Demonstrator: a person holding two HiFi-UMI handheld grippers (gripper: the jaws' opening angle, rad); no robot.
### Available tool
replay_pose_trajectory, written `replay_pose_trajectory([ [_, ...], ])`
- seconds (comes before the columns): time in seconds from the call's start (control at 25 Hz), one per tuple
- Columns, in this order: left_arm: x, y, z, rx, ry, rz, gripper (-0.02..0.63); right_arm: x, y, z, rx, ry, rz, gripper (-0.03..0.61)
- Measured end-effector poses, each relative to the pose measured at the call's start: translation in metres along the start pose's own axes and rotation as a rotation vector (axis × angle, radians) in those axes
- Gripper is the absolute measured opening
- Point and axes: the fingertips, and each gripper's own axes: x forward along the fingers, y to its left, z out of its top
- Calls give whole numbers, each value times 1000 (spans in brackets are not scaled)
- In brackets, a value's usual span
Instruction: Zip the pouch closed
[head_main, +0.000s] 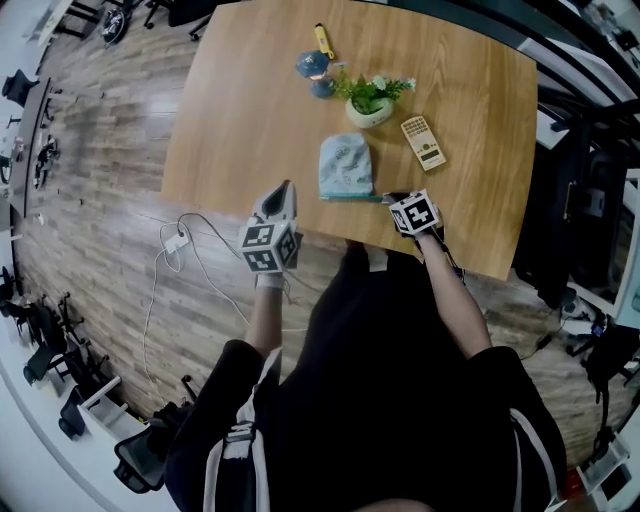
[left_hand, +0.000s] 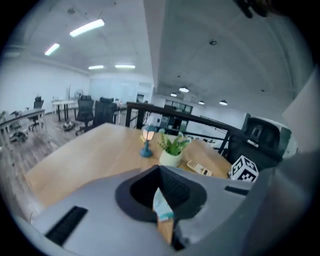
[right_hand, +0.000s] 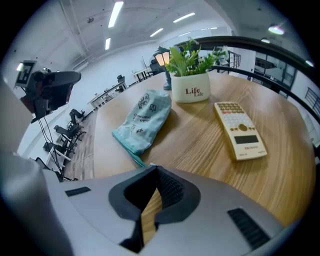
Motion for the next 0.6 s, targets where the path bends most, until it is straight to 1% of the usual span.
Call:
replay_pose_trajectory([
  [0.08,-8,-14,36,82,-110,-4,-2,-24,-4,15,3,-79,-14,12],
  [0.12,-11,-22,52,114,-163,-13,-2,-42,-8,27,12,-145,-24,12],
  [0.24,-26,-48,104,158,-314,-42,-2,-123,-23,74,48,-418,-83,12],
  [0.36,-43,-67,151,224,-426,-40,-2,-231,-34,120,57,-720,-186,12],
  [0.4,-49,-75,164,248,-455,-42,-2,-268,-36,133,42,-811,-231,12],
  [0.48,-59,-89,185,292,-505,-49,-2,-337,-32,155,-21,-960,-326,12],
  [0.56,-70,-100,202,305,-559,-46,-2,-388,-22,169,-83,-1057,-388,12],
  [0.6,-74,-102,207,300,-576,-38,-2,-403,-18,172,-99,-1085,-409,12],
])
